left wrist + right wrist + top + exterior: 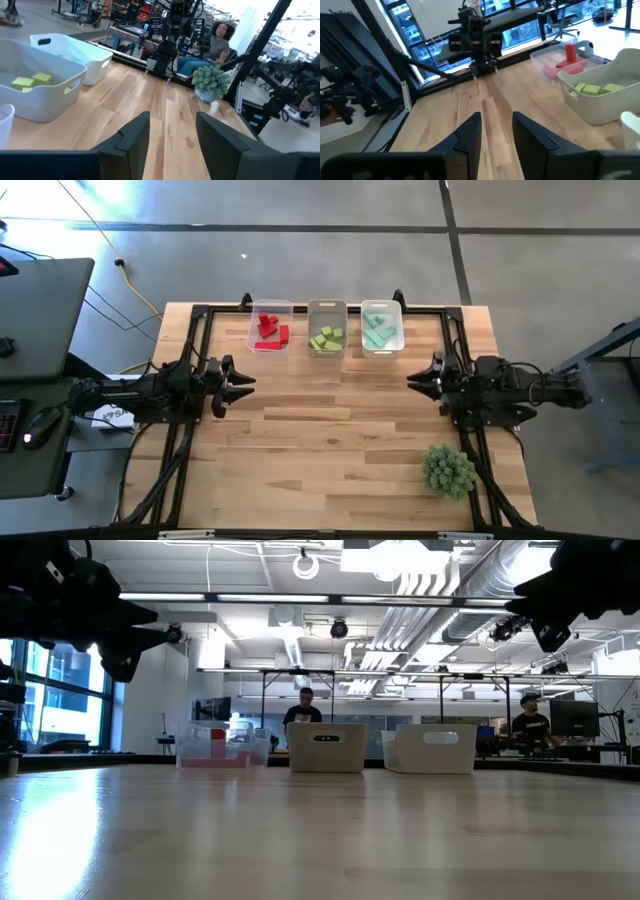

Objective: Sort & place blocks by color
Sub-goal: Return to Home Position

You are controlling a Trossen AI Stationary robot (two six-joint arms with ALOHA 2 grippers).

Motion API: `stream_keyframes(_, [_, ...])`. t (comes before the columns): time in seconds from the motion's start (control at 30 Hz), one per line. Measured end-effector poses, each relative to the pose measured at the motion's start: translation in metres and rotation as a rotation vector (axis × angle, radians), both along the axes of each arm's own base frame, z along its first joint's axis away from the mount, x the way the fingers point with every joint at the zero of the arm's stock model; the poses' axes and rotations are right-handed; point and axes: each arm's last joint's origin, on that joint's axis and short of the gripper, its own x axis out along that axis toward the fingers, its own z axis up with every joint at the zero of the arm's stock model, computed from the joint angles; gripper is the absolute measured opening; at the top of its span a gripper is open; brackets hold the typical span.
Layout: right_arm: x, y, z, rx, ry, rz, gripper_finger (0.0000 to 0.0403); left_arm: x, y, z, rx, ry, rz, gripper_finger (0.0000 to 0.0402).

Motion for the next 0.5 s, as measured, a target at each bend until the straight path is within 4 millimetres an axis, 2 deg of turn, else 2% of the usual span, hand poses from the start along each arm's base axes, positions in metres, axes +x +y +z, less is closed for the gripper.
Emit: stream_keyframes(0.5, [0.009, 0.002, -0.048, 0.064, -0.082, 0.058, 0.0099, 0.0, 0.0, 0.0, 0.079, 0.011, -0.004, 0.0149])
